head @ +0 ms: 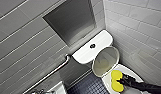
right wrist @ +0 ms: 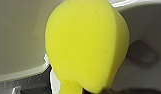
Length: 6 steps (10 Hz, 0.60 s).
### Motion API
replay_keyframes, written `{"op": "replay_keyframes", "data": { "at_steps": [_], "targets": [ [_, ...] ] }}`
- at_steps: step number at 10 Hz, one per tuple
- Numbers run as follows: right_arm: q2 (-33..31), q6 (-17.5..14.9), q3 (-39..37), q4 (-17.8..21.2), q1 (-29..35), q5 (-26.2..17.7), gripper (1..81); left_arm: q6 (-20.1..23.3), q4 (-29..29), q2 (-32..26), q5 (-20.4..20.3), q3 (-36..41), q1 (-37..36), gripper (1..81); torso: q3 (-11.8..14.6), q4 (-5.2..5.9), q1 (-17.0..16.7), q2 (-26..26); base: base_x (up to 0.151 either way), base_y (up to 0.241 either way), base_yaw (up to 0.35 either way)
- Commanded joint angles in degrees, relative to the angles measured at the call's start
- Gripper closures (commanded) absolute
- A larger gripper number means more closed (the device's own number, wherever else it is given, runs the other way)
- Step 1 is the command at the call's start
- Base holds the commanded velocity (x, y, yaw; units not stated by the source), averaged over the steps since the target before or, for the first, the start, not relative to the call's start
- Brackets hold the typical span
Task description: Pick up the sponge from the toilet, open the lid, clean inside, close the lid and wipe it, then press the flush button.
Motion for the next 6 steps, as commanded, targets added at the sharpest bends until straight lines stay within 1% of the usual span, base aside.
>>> {"op": "replay_keyframes", "data": {
  "at_steps": [1,3,4,5,6],
  "targets": [
    [-0.68,1.98,-0.31,0.62,7.93,-0.49,81.1,0.08,-0.04,-1.50,5.17,-0.90,1.76,1.0,0.04,0.00,-0.02,0.00,0.000,0.000,0.000],
    [-1.03,2.16,-0.85,0.89,9.59,-0.40,81.1,0.08,-0.04,-1.32,5.52,-0.90,1.76,1.0,-0.59,0.00,0.00,0.00,0.000,0.000,0.000],
    [-1.82,3.92,-0.32,0.71,11.08,-1.28,81.1,0.08,-0.04,-1.32,5.52,-0.90,1.76,1.0,-0.57,0.00,0.00,0.02,0.000,0.000,0.000],
    [-3.23,4.09,0.38,0.80,12.23,-1.28,81.1,0.08,-0.04,-1.23,5.52,-0.90,1.76,1.0,-0.59,0.00,0.00,0.02,0.000,0.000,0.000],
    [-5.06,4.18,2.91,0.62,12.76,-1.19,81.1,0.08,-0.04,-1.23,5.52,-0.90,1.76,1.0,-0.59,0.00,0.00,0.02,0.000,0.000,0.000]
  ]
}}
